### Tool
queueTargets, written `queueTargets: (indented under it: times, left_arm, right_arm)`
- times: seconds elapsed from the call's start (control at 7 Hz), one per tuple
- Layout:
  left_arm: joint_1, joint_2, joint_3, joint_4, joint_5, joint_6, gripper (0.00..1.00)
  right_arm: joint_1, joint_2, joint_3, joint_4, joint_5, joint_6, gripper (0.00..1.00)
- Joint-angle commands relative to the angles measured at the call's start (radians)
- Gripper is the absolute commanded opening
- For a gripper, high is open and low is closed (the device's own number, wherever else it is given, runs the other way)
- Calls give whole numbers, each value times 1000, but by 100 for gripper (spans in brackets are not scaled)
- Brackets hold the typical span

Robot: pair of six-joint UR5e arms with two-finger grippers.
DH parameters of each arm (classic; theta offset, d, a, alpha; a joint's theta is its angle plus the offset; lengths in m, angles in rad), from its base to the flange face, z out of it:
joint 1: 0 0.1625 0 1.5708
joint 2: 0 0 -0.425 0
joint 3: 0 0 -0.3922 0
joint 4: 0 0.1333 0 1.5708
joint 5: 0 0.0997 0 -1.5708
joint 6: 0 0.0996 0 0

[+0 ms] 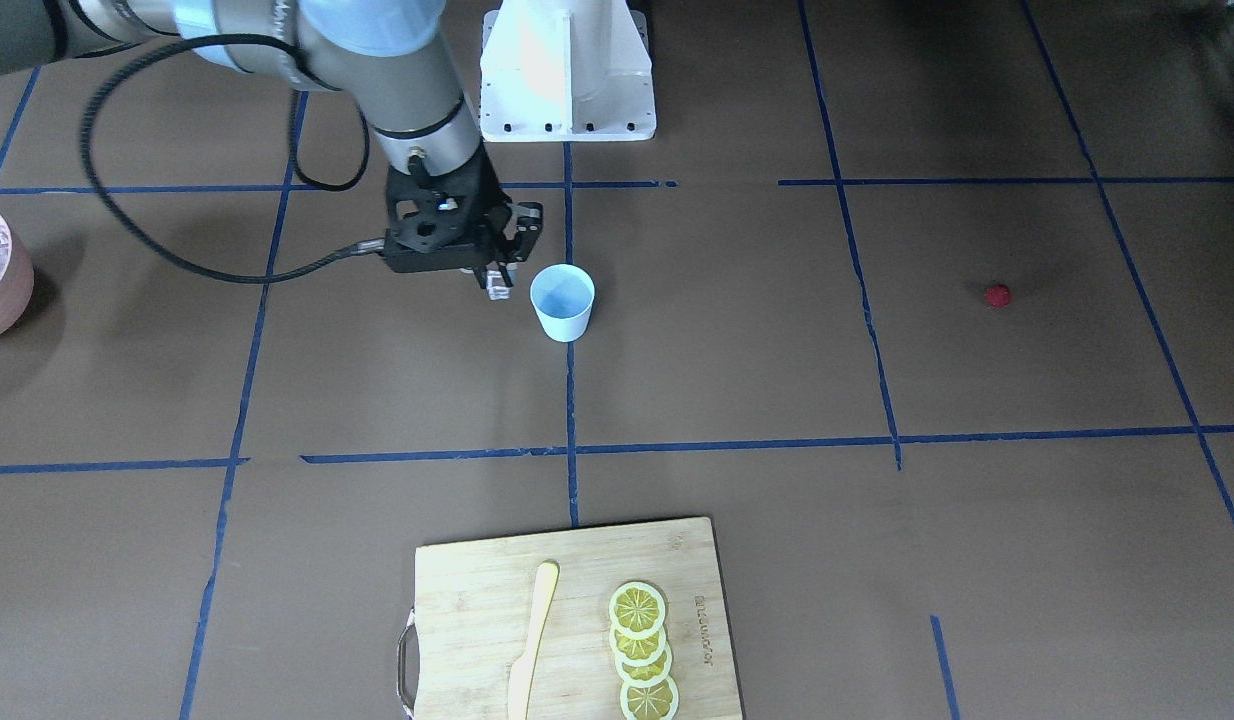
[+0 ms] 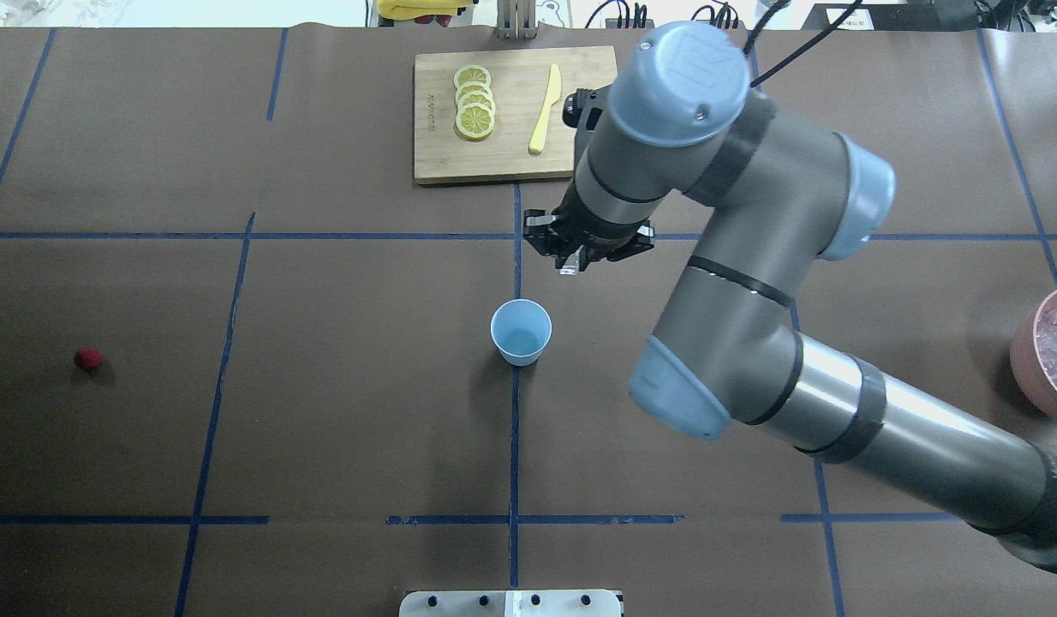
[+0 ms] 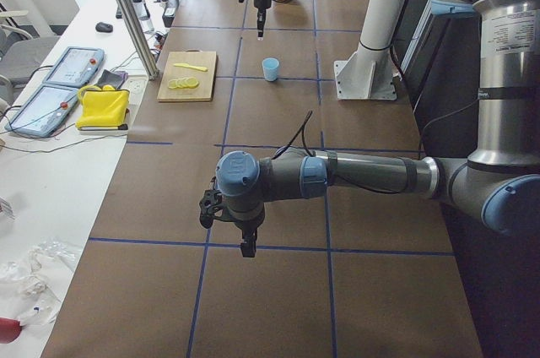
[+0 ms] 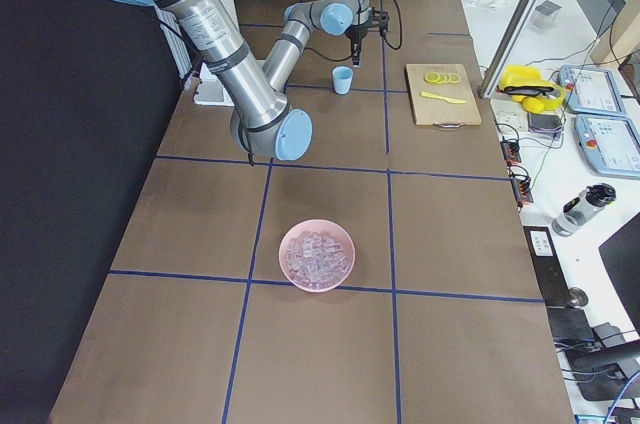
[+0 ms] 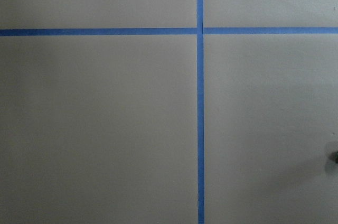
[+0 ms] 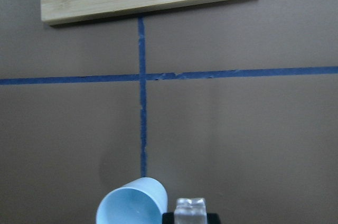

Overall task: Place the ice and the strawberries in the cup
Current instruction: 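Carry the ice cube with the right gripper over the blue cup, then lower the right gripper into the blue cup and open to drop the ice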

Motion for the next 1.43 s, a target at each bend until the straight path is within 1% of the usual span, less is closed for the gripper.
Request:
queueTargets:
  times: [0.0,0.29,0.71,0.86,1.0,1.14,1.29]
  left_arm:
    - [0,0,-1,1,2,0,100]
    - [0,0,-1,0,2,1,100]
    - [0,0,-3,0,0,1,100]
    - [0,0,-4,0,0,0,100]
    - [0,0,-7,0,0,0,100]
    - [0,0,-9,0,0,0,100]
    - [0,0,-12,1,0,0,100]
  right_arm:
    - [-63,69,-89,-1,-31,27,0]
    - [-104,66,-100,0,-72,27,1]
    - [-105,60,-110,0,-75,27,3]
    - [-105,59,-114,2,-85,25,6]
    - [-105,57,-114,2,-85,25,18]
    - [-105,59,-114,2,-85,25,40]
    - [-105,54,-114,2,-85,27,66]
